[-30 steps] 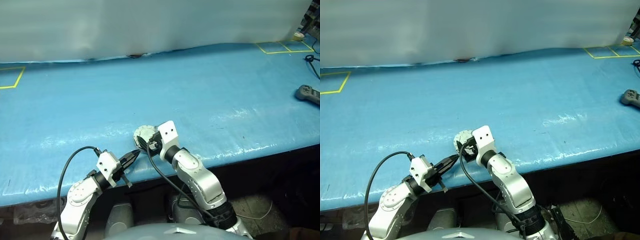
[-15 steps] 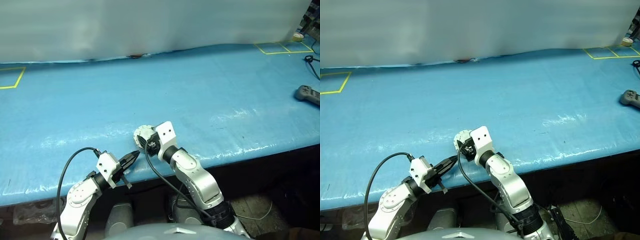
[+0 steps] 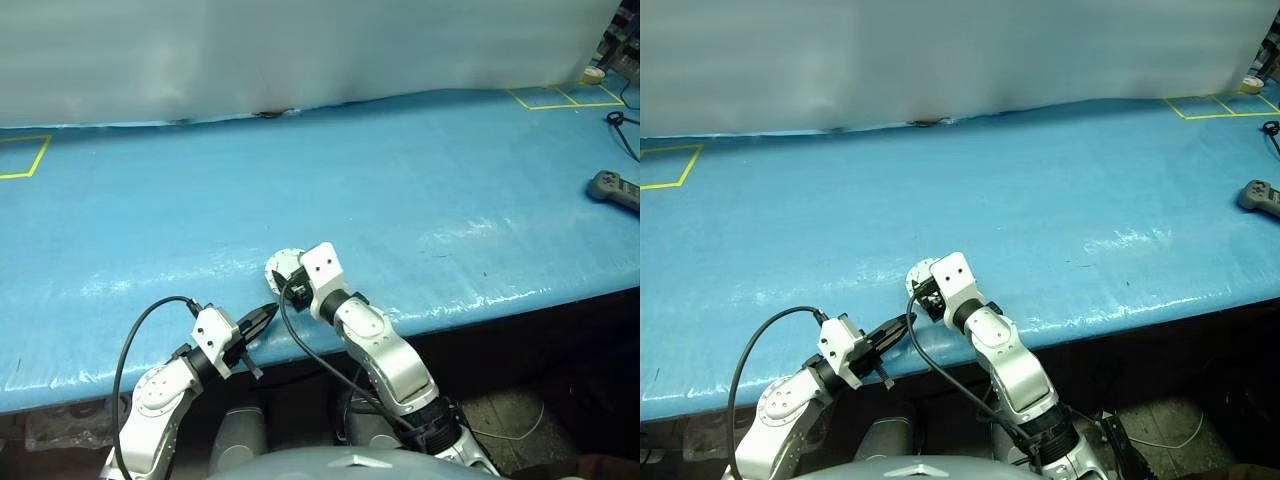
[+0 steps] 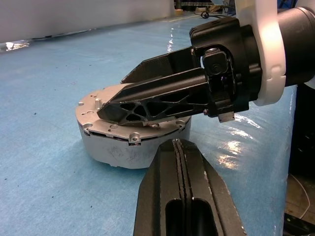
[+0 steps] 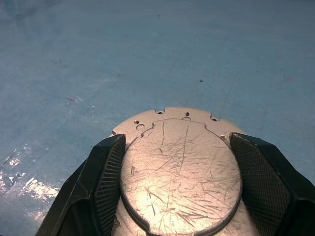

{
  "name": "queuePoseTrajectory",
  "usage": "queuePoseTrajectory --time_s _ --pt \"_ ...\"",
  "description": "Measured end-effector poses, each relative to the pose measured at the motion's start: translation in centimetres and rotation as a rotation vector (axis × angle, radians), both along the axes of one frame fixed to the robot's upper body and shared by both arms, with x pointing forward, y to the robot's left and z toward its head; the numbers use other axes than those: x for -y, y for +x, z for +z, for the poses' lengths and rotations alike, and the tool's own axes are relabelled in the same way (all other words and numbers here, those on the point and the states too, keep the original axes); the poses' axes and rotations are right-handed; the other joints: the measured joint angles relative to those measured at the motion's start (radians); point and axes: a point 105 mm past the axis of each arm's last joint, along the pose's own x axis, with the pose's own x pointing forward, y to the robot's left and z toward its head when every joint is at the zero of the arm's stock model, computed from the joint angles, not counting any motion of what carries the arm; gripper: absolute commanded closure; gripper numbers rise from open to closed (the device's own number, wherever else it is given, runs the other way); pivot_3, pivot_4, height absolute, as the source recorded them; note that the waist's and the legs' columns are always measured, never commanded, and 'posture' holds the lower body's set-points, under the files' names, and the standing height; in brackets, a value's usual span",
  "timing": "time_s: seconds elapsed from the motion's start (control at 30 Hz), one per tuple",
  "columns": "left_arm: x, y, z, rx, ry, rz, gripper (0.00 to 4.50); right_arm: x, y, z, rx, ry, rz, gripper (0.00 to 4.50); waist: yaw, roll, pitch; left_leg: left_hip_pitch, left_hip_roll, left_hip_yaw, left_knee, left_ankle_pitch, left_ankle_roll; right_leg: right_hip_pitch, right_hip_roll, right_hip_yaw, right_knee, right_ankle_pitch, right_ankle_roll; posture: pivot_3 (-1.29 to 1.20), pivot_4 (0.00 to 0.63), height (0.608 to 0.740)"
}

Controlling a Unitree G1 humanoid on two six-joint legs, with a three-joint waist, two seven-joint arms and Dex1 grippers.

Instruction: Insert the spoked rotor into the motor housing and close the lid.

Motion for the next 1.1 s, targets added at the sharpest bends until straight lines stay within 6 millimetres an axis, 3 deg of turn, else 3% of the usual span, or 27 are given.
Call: queuePoseTrajectory --time_s 0.3,0.77,1.0,1.1 --pt "0.0 -0.1 -0.1 -0.003 0.0 0.001 4.5 0.0 0.1 -0.3 -0.021 -0.048 -0.004 1.46 0.0 0.0 0.0 0.01 0.0 0.0 -0.001 0.0 0.0 0.01 -0.001 0.0 -0.002 -0.001 -0.001 0.0 0.15 0.74" --pt "-0.2 0.1 0.1 0.003 -0.006 0.01 4.5 0.3 0.1 -0.3 -0.032 -0.059 -0.011 1.46 0.0 0.0 0.0 0.011 0.0 0.0 -0.003 0.0 0.0 0.01 -0.002 0.0 -0.003 -0.001 -0.001 0.0 0.15 0.74" --pt "-4.2 2.9 2.2 0.056 0.024 0.163 4.5 0.3 0.1 -0.3 -0.034 -0.056 -0.013 1.46 0.001 0.0 0.0 0.011 0.0 0.0 -0.003 0.0 0.0 0.01 -0.002 -0.001 -0.004 -0.001 -0.001 0.0 0.15 0.74" --pt "-5.0 4.1 2.8 0.047 0.019 0.212 4.5 0.4 0.1 -0.3 -0.035 -0.054 -0.016 1.46 0.002 -0.001 -0.001 0.011 0.0 0.0 -0.003 0.0 0.0 0.01 -0.002 -0.001 -0.004 -0.001 -0.001 0.0 0.15 0.74"
